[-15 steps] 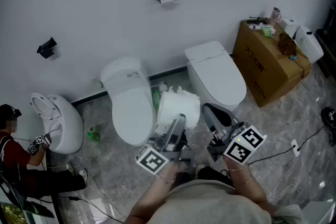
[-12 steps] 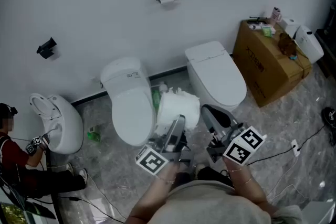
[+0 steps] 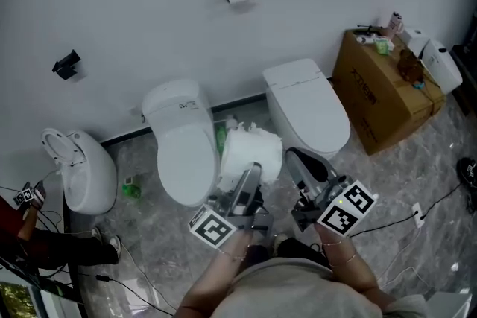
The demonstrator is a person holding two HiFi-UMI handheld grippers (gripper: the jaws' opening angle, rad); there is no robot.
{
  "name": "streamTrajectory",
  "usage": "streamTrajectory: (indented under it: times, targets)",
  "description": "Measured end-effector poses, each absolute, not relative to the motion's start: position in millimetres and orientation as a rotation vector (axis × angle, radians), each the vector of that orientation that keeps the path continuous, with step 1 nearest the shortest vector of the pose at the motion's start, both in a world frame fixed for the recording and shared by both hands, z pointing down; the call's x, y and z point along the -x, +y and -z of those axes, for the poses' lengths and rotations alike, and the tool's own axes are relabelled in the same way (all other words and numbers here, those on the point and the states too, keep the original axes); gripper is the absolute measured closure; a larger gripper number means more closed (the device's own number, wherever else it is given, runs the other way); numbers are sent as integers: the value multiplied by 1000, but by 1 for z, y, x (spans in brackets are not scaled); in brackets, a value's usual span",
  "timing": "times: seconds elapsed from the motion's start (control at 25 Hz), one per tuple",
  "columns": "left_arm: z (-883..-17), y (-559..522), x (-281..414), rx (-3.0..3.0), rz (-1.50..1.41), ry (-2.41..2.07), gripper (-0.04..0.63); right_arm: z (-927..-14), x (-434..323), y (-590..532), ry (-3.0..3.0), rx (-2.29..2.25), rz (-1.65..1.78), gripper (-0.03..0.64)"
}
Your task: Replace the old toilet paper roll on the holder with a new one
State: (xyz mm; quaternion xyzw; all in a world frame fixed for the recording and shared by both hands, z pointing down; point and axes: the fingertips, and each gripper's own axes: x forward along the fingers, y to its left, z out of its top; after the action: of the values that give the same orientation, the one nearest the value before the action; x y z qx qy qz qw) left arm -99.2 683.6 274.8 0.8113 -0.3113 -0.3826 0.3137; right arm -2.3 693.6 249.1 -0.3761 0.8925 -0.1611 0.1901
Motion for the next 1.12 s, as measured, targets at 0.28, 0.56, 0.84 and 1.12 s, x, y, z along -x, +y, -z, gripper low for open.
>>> streamTrajectory:
  times: [0.28,0.56,0.84,1.12]
  targets:
    - [-269,671,78,-2138,1047,-834,176,-241,-18,680,2532,1013,433,614]
    - [-277,663,61,-2107,1063,-870,176,-252,-36,673,2520,985,493,614]
    - [-286,639,51,-2102,1047,-880,176,-261,-44,648,2537,980,513,614]
    - [-290,576,55,-2103,1052,-855,176,-263,-37,584,2530,1002,497,614]
